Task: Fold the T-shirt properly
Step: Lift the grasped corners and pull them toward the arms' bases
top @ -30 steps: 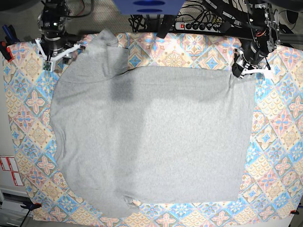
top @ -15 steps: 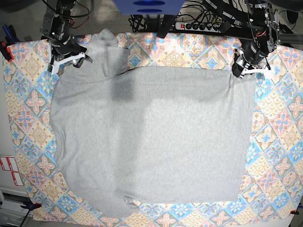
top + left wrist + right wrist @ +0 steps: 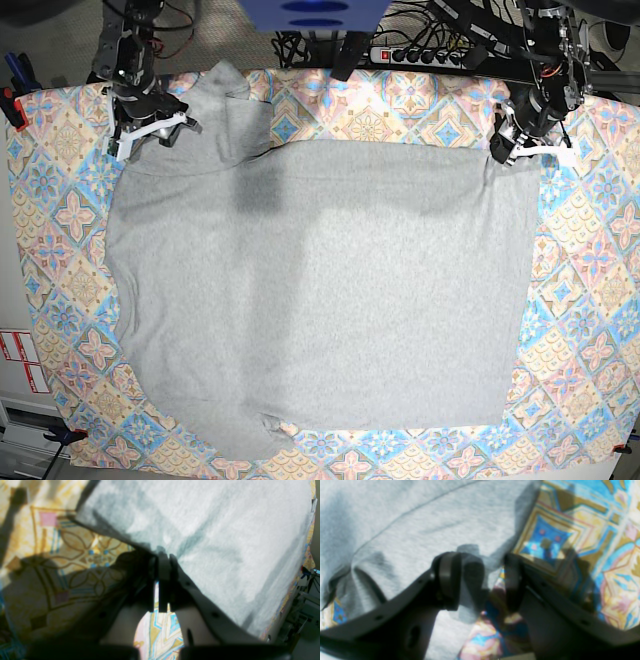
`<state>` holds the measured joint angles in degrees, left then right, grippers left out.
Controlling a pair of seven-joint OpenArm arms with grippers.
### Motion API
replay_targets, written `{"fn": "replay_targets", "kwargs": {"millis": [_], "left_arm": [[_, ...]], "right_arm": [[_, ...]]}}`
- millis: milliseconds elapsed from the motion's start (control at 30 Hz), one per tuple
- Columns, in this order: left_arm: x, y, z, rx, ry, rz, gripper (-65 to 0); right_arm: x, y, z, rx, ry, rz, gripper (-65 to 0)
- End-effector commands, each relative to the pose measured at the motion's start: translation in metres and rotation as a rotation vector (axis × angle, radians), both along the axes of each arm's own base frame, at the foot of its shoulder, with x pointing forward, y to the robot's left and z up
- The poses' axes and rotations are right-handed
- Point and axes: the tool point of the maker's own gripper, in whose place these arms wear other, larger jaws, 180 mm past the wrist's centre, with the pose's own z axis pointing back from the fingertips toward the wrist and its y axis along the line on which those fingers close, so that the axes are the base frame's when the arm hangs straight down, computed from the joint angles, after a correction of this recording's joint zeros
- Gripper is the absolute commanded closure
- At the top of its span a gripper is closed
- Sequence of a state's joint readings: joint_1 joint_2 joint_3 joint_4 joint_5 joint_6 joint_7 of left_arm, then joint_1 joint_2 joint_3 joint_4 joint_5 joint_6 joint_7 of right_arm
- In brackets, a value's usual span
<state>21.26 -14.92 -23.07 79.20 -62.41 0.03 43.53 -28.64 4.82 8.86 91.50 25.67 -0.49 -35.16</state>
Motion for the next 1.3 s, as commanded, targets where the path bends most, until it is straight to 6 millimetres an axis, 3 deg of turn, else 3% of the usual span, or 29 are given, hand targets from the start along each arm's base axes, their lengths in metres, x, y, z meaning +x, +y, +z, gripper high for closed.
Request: {"fn": "replay_targets", "kwargs": {"millis": [0,133,167,367,600,767,867,1100,1267], "left_arm": [[0.002,0.003,0.004,0.011,-0.002,-0.009,0.0],[0.000,0.004,0.003,0.013,0.001,-0.010,0.0],[0.000,0.004,0.003,0.014,0.003,-0.010,0.0],[-0.006,0.006,0.002,0.017,0.013,-0.011,0.0],[-0.025,0.011,0.003,0.045,0.044,-0.033,0.0],[-0.047,0.020,0.000,0.068,0.092,-0.049,0.0],[-0.055,0.019,-0.001,0.070,0.092,-0.073,0.0],[-0.056,0.041,0.011,0.108,0.050,-0.042,0.0],[-0.026,0.040,0.019,0.113,-0.005,-0.054,-0.7]], "right_arm": [[-0.012,0.015,-0.007,0.060,0.056,0.025,-18.5],[-0.011,0.015,-0.007,0.061,0.054,0.025,-0.9],[-0.011,0.016,-0.006,0.072,0.051,0.020,0.0],[-0.009,0.029,0.000,0.228,0.010,-0.062,-0.1],[-0.016,0.001,0.028,0.209,-0.049,-0.115,-0.1],[-0.031,-0.016,0.045,0.155,-0.056,-0.113,-0.1],[-0.037,-0.011,0.052,0.155,-0.065,-0.051,-0.1],[-0.040,-0.018,0.061,0.146,-0.106,0.029,-0.1],[-0.039,-0.014,0.061,0.153,-0.109,0.039,-0.1]]}}
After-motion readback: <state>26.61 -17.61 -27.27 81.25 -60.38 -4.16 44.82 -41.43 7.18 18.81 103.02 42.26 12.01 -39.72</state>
